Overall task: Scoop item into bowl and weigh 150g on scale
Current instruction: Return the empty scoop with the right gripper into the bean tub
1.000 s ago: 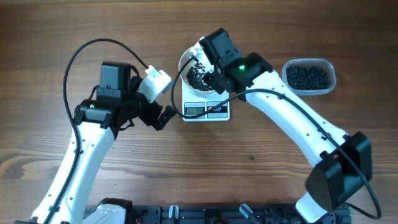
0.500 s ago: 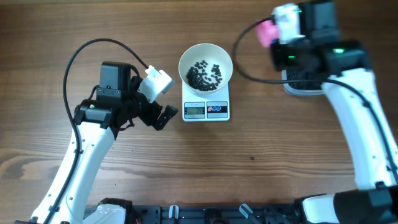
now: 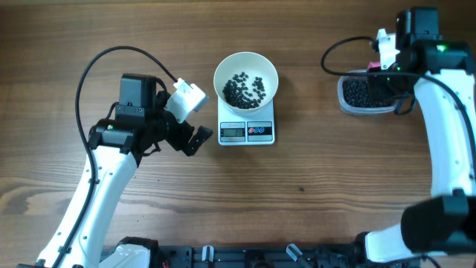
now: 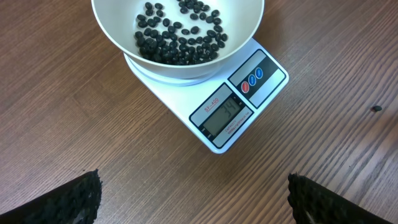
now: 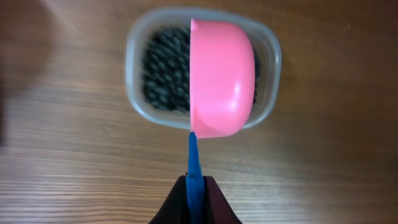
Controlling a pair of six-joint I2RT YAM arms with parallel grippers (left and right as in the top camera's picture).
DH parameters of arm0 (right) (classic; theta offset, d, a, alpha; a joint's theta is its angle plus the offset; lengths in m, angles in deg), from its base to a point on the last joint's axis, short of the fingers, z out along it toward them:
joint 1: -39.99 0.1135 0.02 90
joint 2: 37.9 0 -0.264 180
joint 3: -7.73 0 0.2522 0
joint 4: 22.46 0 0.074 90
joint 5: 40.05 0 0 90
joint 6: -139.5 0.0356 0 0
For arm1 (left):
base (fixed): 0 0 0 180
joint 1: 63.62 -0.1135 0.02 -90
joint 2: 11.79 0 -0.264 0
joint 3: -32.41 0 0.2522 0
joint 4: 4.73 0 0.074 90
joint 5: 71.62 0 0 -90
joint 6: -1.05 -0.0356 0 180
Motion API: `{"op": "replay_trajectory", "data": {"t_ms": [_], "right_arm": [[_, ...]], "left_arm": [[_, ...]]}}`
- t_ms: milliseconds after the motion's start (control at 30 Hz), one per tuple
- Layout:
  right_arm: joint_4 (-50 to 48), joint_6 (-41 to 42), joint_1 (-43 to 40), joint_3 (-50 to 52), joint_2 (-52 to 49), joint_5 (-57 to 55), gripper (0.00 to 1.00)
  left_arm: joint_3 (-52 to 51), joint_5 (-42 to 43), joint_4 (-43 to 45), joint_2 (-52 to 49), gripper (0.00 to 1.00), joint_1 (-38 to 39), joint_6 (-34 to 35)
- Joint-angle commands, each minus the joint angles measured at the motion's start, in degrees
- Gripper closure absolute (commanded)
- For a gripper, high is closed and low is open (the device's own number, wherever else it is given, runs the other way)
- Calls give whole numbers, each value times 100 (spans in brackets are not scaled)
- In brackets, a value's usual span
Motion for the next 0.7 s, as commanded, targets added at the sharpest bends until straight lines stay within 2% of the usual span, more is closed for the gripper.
{"op": "replay_trajectory", "data": {"t_ms": [0, 300, 567, 667], "right_arm": [[85, -76, -61, -83, -404, -625, 96], [50, -37, -61, -83, -822, -1276, 96], [96, -79, -61, -83, -1325, -1224, 96], [184, -118, -61, -83, -1408, -876, 96]], "left_arm": [[-35, -11, 15, 17, 0, -31, 59], [-37, -11, 15, 17, 0, -31, 59], [-37, -11, 15, 17, 0, -31, 59], [-37, -13, 15, 17, 0, -31, 59]]}}
